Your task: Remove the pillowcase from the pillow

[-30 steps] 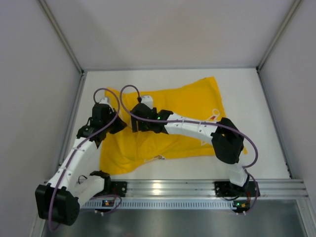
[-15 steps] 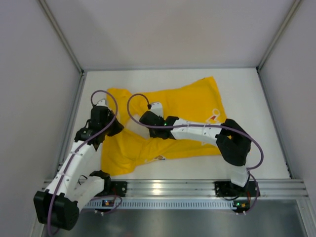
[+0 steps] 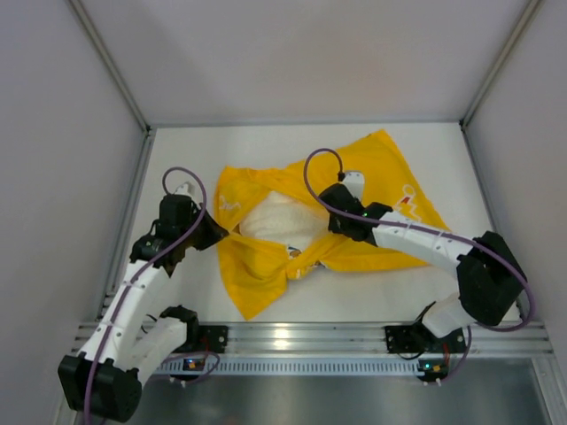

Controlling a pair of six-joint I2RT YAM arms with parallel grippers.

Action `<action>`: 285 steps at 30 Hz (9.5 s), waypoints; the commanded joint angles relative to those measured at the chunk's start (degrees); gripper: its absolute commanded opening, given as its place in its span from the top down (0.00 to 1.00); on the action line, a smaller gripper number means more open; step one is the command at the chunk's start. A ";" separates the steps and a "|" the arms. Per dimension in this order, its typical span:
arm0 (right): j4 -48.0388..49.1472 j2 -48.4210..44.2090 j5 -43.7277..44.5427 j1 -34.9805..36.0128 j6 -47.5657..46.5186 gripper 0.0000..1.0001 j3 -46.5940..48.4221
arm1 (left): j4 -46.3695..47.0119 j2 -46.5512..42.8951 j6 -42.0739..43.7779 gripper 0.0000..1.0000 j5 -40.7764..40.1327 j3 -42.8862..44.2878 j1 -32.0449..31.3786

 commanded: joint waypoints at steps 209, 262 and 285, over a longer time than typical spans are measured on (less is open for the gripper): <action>32.07 18.13 -22.35 9.26 6.96 1.00 19.95 | 11.28 -16.49 -13.71 1.00 32.26 -15.64 -0.49; 33.91 -16.94 -43.54 -2.70 2.13 1.00 -21.69 | 6.35 -11.75 -10.90 0.64 11.95 -13.28 -0.49; 33.21 -18.78 -39.41 2.23 3.63 1.00 -20.82 | 4.50 8.99 -4.48 0.14 -1.80 9.13 -20.43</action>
